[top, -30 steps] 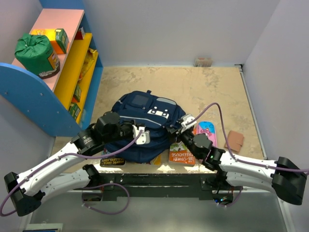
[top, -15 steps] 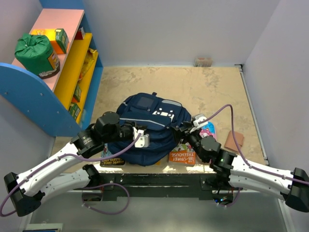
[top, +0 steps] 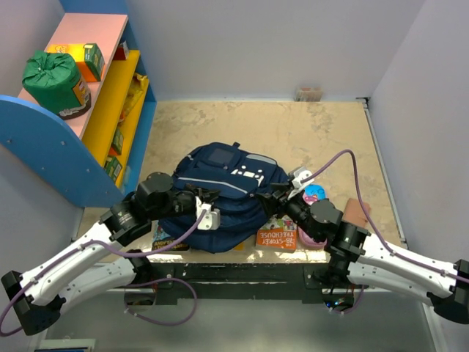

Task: Pack the student bag
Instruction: Unzip the student bag at the center of the board.

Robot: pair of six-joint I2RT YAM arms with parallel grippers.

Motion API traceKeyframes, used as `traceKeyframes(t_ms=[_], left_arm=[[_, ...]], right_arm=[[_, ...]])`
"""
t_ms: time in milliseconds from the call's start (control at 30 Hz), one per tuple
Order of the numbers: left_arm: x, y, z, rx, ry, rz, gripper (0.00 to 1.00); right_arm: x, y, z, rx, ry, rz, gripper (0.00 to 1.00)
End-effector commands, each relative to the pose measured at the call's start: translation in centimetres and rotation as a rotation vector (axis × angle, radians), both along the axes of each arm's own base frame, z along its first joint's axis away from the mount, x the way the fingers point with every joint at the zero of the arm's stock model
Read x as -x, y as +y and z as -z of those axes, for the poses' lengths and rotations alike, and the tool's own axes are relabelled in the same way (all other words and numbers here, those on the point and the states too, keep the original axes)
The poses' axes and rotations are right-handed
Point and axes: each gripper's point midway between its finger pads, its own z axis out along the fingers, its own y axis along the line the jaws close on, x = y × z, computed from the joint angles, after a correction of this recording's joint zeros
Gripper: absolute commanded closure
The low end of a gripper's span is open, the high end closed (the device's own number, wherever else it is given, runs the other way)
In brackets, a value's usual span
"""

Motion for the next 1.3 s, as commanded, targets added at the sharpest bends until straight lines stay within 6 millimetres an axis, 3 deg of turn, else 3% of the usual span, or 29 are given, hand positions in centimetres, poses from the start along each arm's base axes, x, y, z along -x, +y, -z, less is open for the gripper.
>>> traceKeyframes(t_ms=[0, 133, 233, 300, 467, 500, 667, 1067, 1267], left_arm=[[0.9, -1.0, -6.5, 0.182, -0.203, 0.102, 1.00], [0.8, -0.7, -6.7, 0.183, -0.202, 0.083, 1.00], [0.7, -0.5, -6.4, 0.146, -0.216, 0.084, 1.00], [0.5, -0.2, -6.2, 0.133, -0.229, 0.072, 1.00], [1.0, 0.9, -4.8, 0.069, -0.195, 0.077, 1.00], [1.3, 1.1, -4.5, 0.064, -0.172, 0.078, 1.00], [2.0, 2.0, -3.8, 0.057, -0.127, 0.076, 1.00], [2.2, 1.9, -3.8, 0.068, -0.131, 0.094, 1.00], [2.1, 1.5, -4.0, 0.082, -0.126, 0.094, 1.00]], right_arm=[[1.3, 0.6, -2.7, 0.010, -0.012, -0.092, 0.39], [2.6, 2.4, -2.3, 0.046, 0.001, -0.211, 0.25], [3.0, 3.9, -1.4, 0.091, 0.017, -0.283, 0.26], [2.7, 3.9, -0.5, 0.156, 0.036, -0.278, 0.27], [2.8, 3.9, -0.7, 0.163, 0.026, -0.287, 0.24], [2.6, 3.9, 0.2, 0.199, 0.048, -0.285, 0.24], [2.3, 4.4, 0.8, 0.215, 0.067, -0.296, 0.27], [1.9, 5.7, 2.1, 0.178, 0.122, -0.304, 0.40], [2.3, 6.5, 1.8, 0.111, 0.115, -0.333, 0.56]])
